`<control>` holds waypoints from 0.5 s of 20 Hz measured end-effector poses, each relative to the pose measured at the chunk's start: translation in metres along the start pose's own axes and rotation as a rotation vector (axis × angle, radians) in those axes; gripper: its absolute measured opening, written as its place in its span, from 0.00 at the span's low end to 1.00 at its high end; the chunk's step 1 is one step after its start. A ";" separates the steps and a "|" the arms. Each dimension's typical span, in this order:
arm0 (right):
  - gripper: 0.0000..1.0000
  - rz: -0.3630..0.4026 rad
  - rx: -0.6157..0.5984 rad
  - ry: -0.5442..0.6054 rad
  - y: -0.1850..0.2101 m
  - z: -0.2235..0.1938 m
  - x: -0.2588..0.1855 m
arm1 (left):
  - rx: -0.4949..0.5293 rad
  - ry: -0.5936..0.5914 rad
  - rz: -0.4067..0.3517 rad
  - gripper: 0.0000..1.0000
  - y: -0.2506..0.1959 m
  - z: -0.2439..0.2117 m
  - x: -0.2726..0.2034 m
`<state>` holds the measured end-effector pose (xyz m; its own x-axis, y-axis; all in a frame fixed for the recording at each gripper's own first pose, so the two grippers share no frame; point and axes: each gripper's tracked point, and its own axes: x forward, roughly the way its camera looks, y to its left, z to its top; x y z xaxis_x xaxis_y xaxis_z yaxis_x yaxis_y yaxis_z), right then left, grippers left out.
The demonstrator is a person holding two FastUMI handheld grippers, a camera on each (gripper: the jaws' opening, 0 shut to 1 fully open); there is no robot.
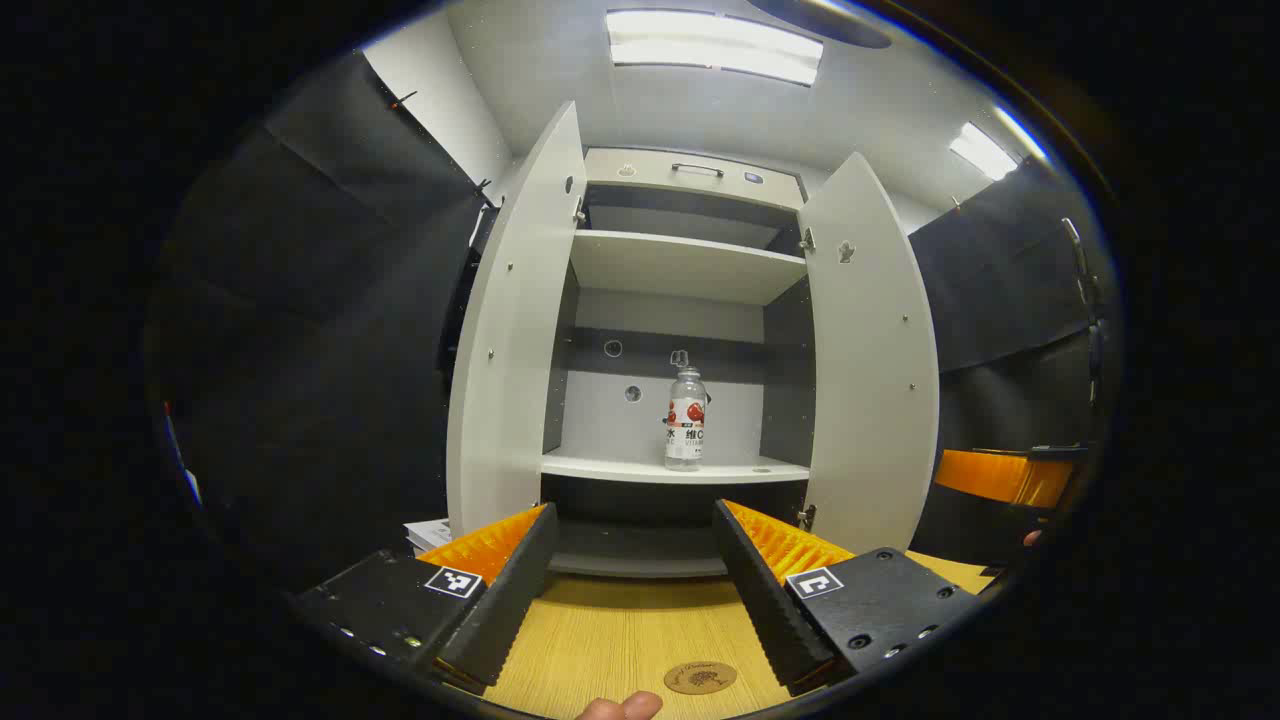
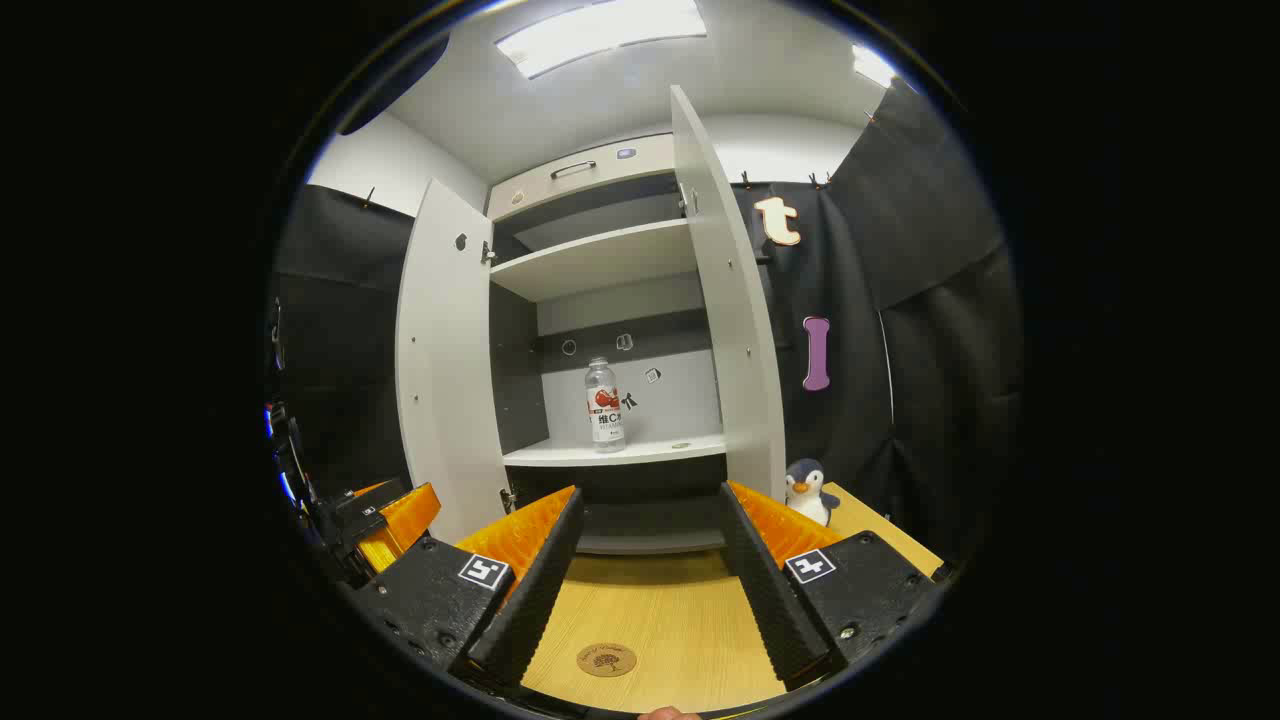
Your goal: Grasp the bottle in the cabinet with the left hand and place it on the coaster, then close the right door with the right hand and the left door with the left hand.
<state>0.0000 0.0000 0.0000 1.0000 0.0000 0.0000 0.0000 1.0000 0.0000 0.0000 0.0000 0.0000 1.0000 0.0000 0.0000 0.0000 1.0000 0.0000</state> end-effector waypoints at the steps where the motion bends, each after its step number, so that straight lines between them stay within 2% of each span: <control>1: 0.83 -0.004 -0.010 0.002 0.000 -0.001 0.001 | -0.001 0.002 0.003 0.99 0.001 -0.001 0.000; 5: 0.83 0.011 -0.003 0.001 0.003 -0.001 0.001 | -0.015 0.014 0.007 0.99 0.001 -0.004 -0.002; 6: 0.83 0.018 -0.005 0.001 0.003 -0.002 0.000 | -0.012 0.016 0.008 0.95 0.002 -0.005 -0.002; 7: 0.83 0.023 -0.010 0.005 0.004 -0.003 -0.002 | -0.009 0.019 0.009 0.99 0.003 -0.006 -0.002; 10: 0.83 0.033 -0.014 0.013 0.008 -0.003 -0.006 | -0.003 0.024 0.008 0.99 0.004 -0.009 0.000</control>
<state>-0.0056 0.0075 -0.0029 0.9994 0.0327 -0.0136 -0.0329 0.9994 -0.0133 -0.0003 0.0040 -0.0086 0.9997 0.0082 -0.0241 -0.0083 1.0000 -0.0030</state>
